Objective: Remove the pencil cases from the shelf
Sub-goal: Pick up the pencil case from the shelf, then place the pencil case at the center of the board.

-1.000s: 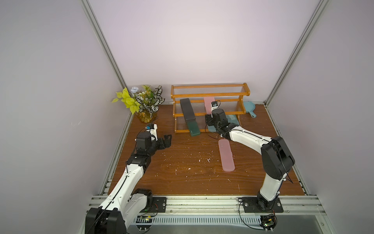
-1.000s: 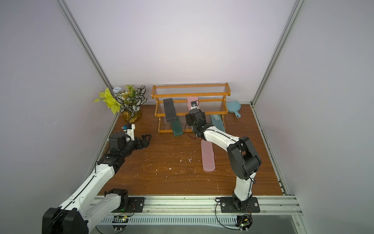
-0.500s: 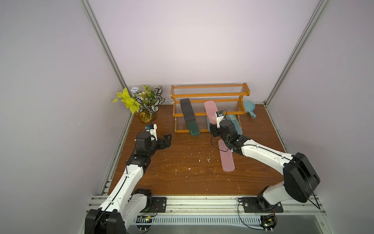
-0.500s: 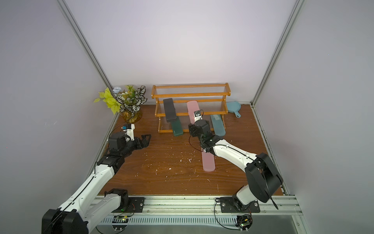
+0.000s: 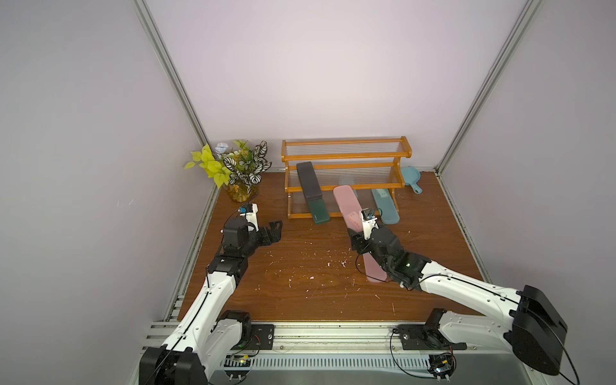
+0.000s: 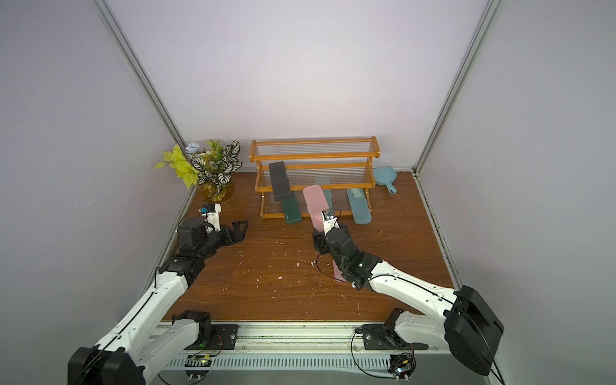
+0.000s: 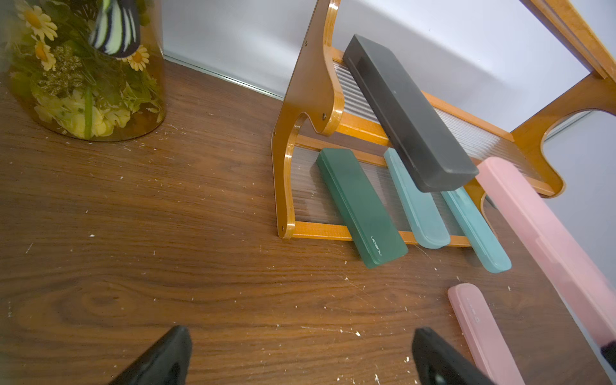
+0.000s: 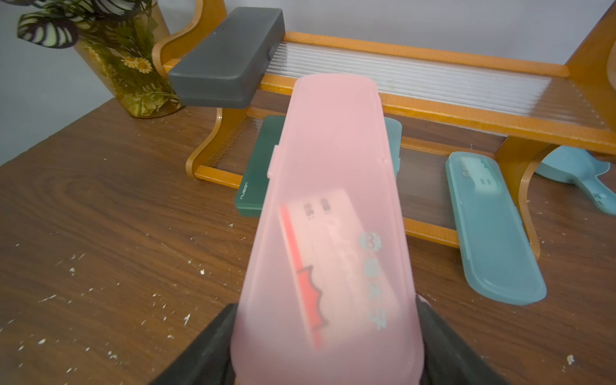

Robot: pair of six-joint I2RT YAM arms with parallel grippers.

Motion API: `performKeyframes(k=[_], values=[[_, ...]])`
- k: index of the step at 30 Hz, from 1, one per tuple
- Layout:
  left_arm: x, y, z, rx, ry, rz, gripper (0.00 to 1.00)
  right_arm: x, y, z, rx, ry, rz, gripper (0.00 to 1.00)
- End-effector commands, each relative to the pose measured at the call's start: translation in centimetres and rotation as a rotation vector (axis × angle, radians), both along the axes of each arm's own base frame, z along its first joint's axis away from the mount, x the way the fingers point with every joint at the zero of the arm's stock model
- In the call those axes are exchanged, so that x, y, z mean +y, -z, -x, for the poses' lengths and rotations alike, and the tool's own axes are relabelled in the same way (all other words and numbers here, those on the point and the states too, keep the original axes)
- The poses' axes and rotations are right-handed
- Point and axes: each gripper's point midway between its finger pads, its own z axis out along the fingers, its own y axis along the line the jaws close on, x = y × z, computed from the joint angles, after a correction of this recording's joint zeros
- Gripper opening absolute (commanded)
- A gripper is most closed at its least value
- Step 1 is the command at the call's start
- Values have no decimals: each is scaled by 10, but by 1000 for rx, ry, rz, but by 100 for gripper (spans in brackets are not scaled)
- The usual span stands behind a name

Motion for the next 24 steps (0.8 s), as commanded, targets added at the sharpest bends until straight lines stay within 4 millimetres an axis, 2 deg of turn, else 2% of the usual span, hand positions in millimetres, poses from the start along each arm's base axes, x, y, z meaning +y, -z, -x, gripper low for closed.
performKeyframes(k=[1,12,24], values=[[-1,-11,0,-23,-9,24,98,-8,-8,12,-22,53,-67,71],[1,-15,2,-26,-51,89,98,-12,36,58,28,47,-82,71],[6,-11,4,0,-121,173,98,-8,69,74,53,88,-117,72]])
